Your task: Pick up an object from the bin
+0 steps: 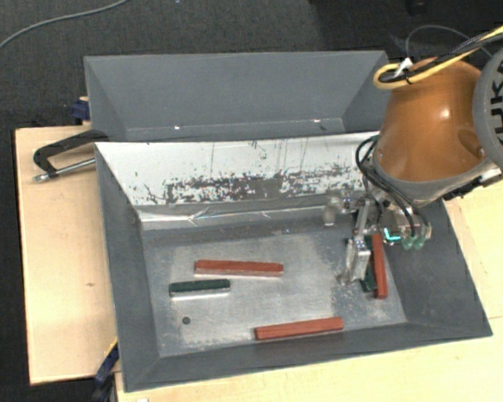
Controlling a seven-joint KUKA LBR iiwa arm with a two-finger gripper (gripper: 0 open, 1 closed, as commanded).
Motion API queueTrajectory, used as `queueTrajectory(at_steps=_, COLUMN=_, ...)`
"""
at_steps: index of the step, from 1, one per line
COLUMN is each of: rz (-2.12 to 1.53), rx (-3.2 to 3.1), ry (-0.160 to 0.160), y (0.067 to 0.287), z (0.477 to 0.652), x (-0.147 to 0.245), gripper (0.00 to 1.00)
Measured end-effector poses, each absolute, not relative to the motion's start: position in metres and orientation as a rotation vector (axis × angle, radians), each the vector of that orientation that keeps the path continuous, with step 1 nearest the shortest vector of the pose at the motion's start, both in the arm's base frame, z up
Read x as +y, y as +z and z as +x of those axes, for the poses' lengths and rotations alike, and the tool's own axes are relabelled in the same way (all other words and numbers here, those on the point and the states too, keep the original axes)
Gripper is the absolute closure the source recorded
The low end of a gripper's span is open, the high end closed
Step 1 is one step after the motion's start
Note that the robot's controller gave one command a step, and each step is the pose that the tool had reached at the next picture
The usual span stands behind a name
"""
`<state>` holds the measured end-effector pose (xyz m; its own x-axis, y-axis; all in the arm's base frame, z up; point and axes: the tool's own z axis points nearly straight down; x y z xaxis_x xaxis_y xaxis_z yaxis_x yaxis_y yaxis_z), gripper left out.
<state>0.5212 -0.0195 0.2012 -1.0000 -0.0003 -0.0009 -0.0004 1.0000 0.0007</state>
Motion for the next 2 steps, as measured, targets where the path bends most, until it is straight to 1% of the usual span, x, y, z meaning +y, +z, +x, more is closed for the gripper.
queueTrajectory(at_steps=1, rz=-0.384, rx=3.116, ry=0.003, y=0.070, z=0.497, x=0.068, gripper=0.00)
queueTrajectory(at_steps=2, rz=-0.395, rx=3.100, ry=0.010, y=0.104, z=0.571, x=0.141, gripper=0.00)
